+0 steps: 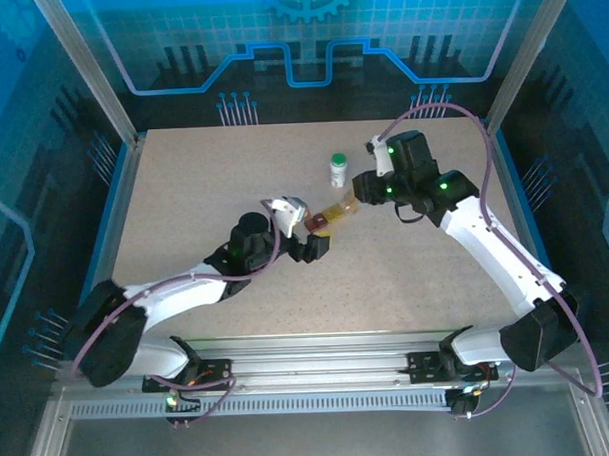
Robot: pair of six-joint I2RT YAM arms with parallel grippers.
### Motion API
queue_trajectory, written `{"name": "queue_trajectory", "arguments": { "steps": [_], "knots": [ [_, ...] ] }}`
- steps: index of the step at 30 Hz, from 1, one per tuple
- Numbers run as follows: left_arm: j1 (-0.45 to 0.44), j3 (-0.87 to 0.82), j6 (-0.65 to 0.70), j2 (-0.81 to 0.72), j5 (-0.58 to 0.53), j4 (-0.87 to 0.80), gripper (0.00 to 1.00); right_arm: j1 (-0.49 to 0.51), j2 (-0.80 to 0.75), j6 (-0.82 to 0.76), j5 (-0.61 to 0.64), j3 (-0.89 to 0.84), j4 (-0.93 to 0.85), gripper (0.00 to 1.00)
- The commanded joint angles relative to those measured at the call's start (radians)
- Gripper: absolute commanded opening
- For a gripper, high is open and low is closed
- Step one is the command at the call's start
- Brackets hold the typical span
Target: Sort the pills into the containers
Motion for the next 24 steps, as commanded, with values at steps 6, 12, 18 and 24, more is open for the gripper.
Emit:
{"name": "queue_trajectory", "arguments": {
  "steps": [6, 12, 18, 24],
  "knots": [
    [-0.001, -0.044, 0.192, 0.123, 0.117, 0.353, 0.91, 0.085, -0.049, 0.056, -0.141, -0.033, -0.002, 0.29],
    [-0.003, -0.057, 0.19, 0.125, 0.123, 0.37, 0.88, 0.099, -0.046, 0.091, -0.208, -0.055, 0.039, 0.29],
    [-0.003, -0.056, 0.198, 0.122, 0.15, 0.358, 0.85, 0.104, -0.035, 0.128, -0.258, -0.074, 0.091, 0.29],
    [-0.005, -0.067, 0.211, 0.118, 0.218, 0.358, 0.74, 0.106, -0.044, 0.136, -0.263, -0.085, 0.106, 0.29]
  ]
}}
